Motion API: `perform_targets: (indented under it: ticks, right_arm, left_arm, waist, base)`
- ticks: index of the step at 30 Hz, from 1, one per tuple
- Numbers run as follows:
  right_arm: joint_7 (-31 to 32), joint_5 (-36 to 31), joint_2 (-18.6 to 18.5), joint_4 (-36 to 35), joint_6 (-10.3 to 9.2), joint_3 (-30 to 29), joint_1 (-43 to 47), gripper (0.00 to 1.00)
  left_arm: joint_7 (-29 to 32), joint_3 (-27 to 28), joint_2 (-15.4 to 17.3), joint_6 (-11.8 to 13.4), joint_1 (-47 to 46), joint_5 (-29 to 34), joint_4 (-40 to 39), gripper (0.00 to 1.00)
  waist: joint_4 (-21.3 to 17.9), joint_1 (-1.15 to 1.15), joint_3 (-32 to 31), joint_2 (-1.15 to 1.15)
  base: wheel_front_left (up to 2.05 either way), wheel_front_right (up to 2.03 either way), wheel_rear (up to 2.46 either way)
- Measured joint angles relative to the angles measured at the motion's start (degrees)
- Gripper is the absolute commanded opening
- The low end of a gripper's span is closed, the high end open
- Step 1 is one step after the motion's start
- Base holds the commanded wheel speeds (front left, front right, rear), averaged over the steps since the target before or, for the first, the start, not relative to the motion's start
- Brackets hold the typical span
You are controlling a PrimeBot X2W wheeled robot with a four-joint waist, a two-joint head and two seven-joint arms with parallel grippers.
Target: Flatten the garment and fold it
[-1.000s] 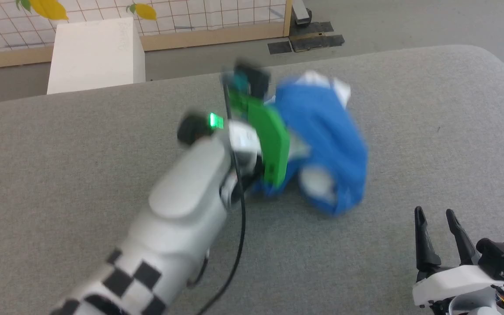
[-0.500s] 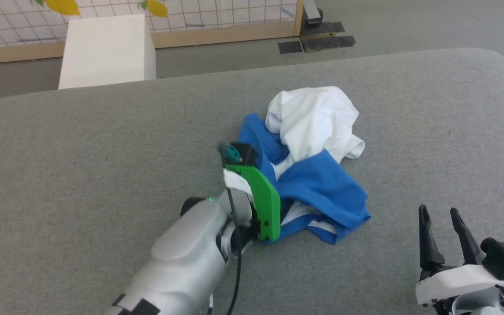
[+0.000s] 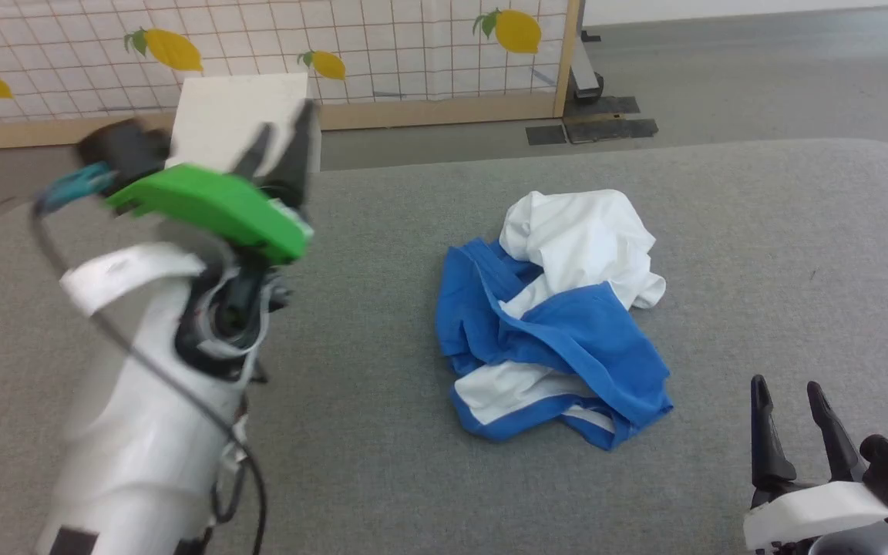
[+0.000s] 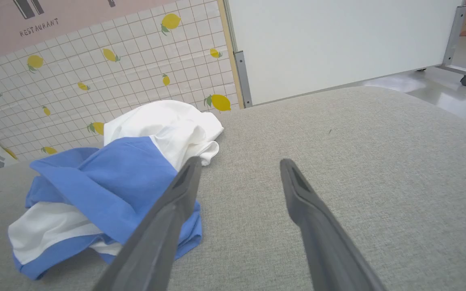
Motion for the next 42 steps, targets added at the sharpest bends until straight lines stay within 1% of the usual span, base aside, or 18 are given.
perform_targets:
  ticks: [4,5,6,9,11,14,15,17,20,22,25,29,31,34,38,42]
  right_arm:
    - [0.03,-0.37,0.0,-0.9,0.0,-0.13,0.0,1.0]
    - [0.2,-0.47,-0.01,-1.27,0.0,-0.18,0.0,1.0]
    - [0.38,-0.48,0.0,-1.57,0.0,-0.18,0.0,1.0]
    - [1.22,-0.52,-0.01,-2.61,0.0,-0.22,0.0,1.0]
    - [2.13,-0.59,0.0,-3.44,0.0,-0.15,0.01,1.0]
    - [3.58,-0.67,0.0,-4.52,0.0,0.21,0.01,1.0]
    - [4.24,-0.66,0.0,-4.82,0.0,0.32,0.01,1.0]
    - [5.5,-0.56,0.0,-5.15,0.0,0.63,-0.03,1.0]
    - [9.17,-0.57,-0.02,-6.1,0.0,1.88,-0.15,1.0]
    - [12.81,-0.56,-0.03,-7.15,0.0,3.44,-0.69,1.0]
    - [22.04,-0.51,-0.37,-9.07,0.0,7.67,-4.08,1.0]
    - [33.74,1.36,-3.38,-11.67,0.0,14.0,-10.39,1.0]
    - [39.9,1.68,-6.08,-12.29,0.0,17.85,-13.73,1.0]
    - [46.45,2.12,-9.76,-12.65,0.0,22.86,-17.6,1.0]
    - [51.55,3.61,-13.06,-12.84,0.0,29.29,-21.53,1.0]
    - [53.44,4.02,-14.63,-12.05,0.0,33.28,-24.09,1.0]
  left_arm:
    - [-10.36,3.12,3.1,0.51,6.45,4.39,-3.42,1.0]
    - [-13.44,3.66,3.88,0.3,8.37,5.79,-4.34,1.0]
    - [-15.03,4.13,4.34,0.26,9.8,6.56,-4.9,1.0]
    - [-17.18,4.91,5.38,0.49,14.9,10.1,-5.99,1.0]
    - [-17.68,4.23,6.35,1.43,17.64,15.51,-6.71,1.0]
    - [-17.9,3.07,7.25,3.54,20.26,23.34,-7.09,1.0]
    - [-17.91,3.31,6.86,3.98,21.03,25.31,-7.77,1.0]
    - [-18.07,3.28,6.14,4.08,22.24,28.14,-8.49,1.0]
    - [-18.07,3.35,4.35,4.05,24.58,30.58,-8.43,1.0]
    - [-18.07,3.6,3.27,3.99,25.81,30.97,-8.31,1.0]
    - [-18.07,4.85,1.54,3.88,27.14,31.54,-8.58,1.0]
    - [-18.07,5.87,-0.33,3.0,27.82,32.97,-8.87,1.0]
    - [-18.07,5.95,-1.27,2.31,27.83,33.66,-8.86,1.0]
    - [-18.07,5.76,-2.37,1.41,27.81,34.2,-8.46,1.0]
    - [-18.07,5.88,-3.3,0.47,27.71,34.74,-7.9,1.0]
    - [-18.07,6.66,-4.42,-0.12,27.51,35.99,-7.38,1.0]
  waist:
    - [0.56,0.0,-0.5,0.0]
    - [0.65,0.0,-0.51,0.0]
    - [0.71,0.0,-0.5,0.0]
    - [0.98,0.0,-0.15,0.0]
    - [1.28,0.0,0.22,0.0]
    - [1.71,0.0,0.89,0.0]
    - [1.85,0.0,1.15,0.0]
    - [2.08,0.0,1.55,0.0]
    - [2.32,0.0,2.13,0.0]
    - [2.35,0.0,2.5,0.0]
    - [2.18,0.0,3.17,0.0]
    - [2.34,0.0,3.98,0.0]
    - [2.85,0.0,4.41,0.0]
    - [3.97,0.0,5.07,0.0]
    - [5.75,0.0,6.23,0.0]
    - [7.43,0.0,7.51,0.0]
  base:
    - [0.0,0.0,0.0]
    - [0.0,0.0,0.0]
    - [0.0,0.0,0.0]
    - [0.0,0.0,0.0]
    - [0.0,0.0,0.0]
    - [0.0,0.0,0.0]
    - [0.0,0.0,0.0]
    - [0.0,0.0,0.0]
    - [0.0,0.0,0.0]
    - [0.0,0.0,0.0]
    - [0.0,0.0,0.0]
    - [0.0,0.0,0.0]
    - [0.0,0.0,0.0]
    - [0.0,0.0,0.0]
    - [0.0,0.0,0.0]
    - [0.0,0.0,0.0]
